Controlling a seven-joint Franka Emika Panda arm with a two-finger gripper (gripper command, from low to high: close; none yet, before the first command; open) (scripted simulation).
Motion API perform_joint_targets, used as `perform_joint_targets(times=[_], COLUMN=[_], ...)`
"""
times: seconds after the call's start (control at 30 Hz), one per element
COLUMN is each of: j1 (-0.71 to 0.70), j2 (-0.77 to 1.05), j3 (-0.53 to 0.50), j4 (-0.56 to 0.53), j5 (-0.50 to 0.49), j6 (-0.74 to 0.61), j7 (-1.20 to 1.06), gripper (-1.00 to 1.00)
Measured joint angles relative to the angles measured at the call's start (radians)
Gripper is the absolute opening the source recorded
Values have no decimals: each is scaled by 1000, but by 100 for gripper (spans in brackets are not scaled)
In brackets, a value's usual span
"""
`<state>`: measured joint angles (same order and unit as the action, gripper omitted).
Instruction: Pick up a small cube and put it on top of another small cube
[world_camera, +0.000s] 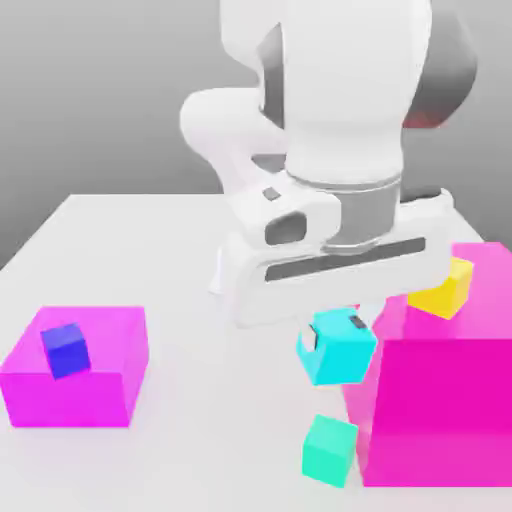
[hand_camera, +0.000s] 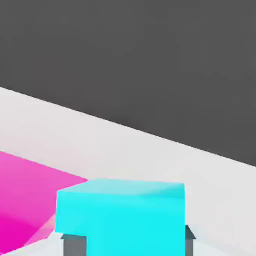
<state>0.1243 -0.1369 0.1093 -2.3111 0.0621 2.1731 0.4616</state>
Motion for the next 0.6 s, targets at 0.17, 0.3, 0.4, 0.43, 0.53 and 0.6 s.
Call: perform_joint_targets(times=[0.17,0.3,0.4,0.43,0.53,0.6], j1=[120,140,140,140,140,140], j2=[-177,-157,-150,-150,-146,-164], j3=[69,91,93,93,95,92], j4=[-23,-116,-130,-130,-137,-108], j5=[12,13,13,13,10,8], j6=[-150,-37,-16,-16,-5,-51], j7=[-193,-223,-224,-224,-222,-223], gripper=[-100,-100,100,100,100,100])
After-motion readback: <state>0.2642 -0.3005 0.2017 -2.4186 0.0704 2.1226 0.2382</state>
